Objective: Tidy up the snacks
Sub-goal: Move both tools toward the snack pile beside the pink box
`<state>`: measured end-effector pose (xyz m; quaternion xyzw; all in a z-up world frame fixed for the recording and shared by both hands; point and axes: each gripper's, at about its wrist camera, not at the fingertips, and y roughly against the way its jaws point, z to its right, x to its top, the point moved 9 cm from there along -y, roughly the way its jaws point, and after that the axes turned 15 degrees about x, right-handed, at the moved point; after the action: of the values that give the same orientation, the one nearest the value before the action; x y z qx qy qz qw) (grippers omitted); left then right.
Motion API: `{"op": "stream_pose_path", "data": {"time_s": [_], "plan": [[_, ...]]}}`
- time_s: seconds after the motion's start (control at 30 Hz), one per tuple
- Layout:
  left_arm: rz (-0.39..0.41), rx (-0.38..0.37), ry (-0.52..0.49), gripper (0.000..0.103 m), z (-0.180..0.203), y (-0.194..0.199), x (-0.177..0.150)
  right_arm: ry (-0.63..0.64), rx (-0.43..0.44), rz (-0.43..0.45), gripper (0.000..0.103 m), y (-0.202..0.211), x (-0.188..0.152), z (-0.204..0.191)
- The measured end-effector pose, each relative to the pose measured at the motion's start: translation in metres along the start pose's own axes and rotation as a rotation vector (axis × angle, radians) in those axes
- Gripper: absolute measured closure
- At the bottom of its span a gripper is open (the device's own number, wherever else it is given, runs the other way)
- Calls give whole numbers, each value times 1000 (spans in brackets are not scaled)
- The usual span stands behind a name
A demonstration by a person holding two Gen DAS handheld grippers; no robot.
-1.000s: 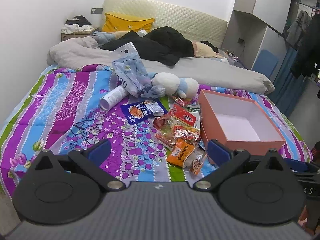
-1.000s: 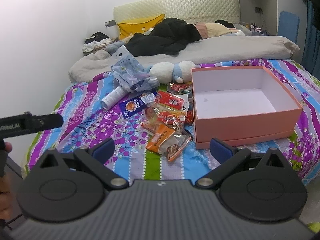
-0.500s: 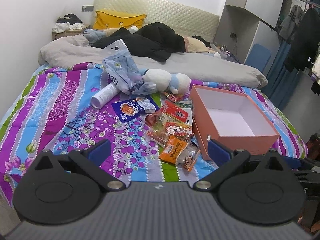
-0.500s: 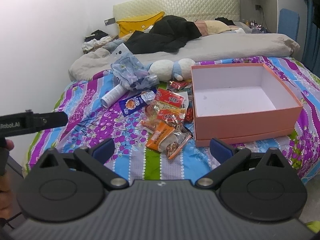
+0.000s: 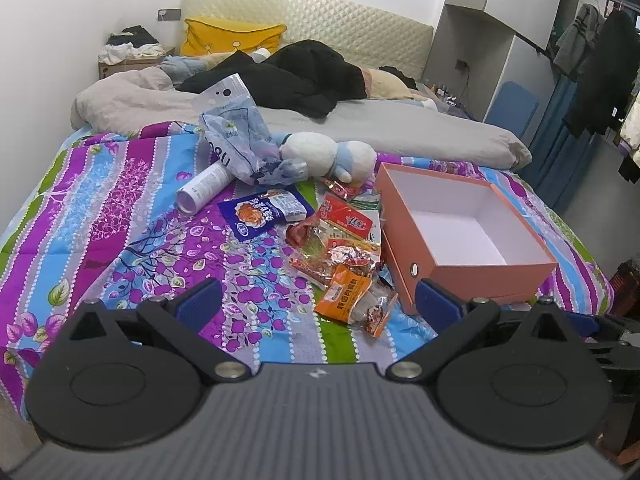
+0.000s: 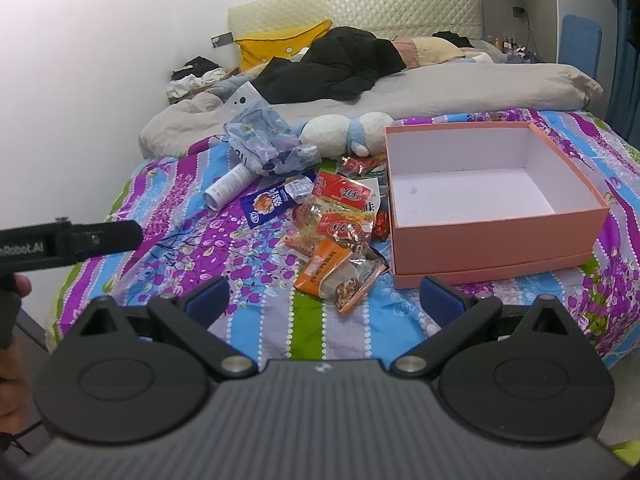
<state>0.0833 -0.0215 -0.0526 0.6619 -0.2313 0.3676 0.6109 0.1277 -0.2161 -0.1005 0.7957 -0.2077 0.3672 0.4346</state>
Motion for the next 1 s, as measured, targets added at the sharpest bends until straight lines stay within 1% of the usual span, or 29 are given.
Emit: {"op": "stream_pose_path", "data": {"time_s": [0.23, 0.4, 0.57, 0.63, 0.73, 0.87, 0.93, 1.0], "plan": [[5, -11, -11, 0, 1, -1, -2, 3, -4, -2, 0, 0, -2, 0], [-6, -8, -13, 0, -1, -6, -4, 5, -4, -8, 0, -2, -6, -1], [-10, -10, -12, 0, 0, -10, -4, -14, 2, -14, 0, -5, -10, 0], [-15, -13, -11, 0, -1, -13, -6, -14, 3, -13, 0, -6, -11, 1], [-22, -17, -7, 0, -2, -16, -11, -15, -18, -28, 0, -9, -15, 3], [-26, -35, -1, 0, -4, -23, -14, -24, 6, -12, 0, -13, -20, 3], [-29, -29, -4, 0, -5, -30, -16, -8, -2, -16, 0, -21, -24, 4], [-43, -30, -1, 0, -7, -40, -18, -32, -4, -18, 1, -29, -25, 8]]}}
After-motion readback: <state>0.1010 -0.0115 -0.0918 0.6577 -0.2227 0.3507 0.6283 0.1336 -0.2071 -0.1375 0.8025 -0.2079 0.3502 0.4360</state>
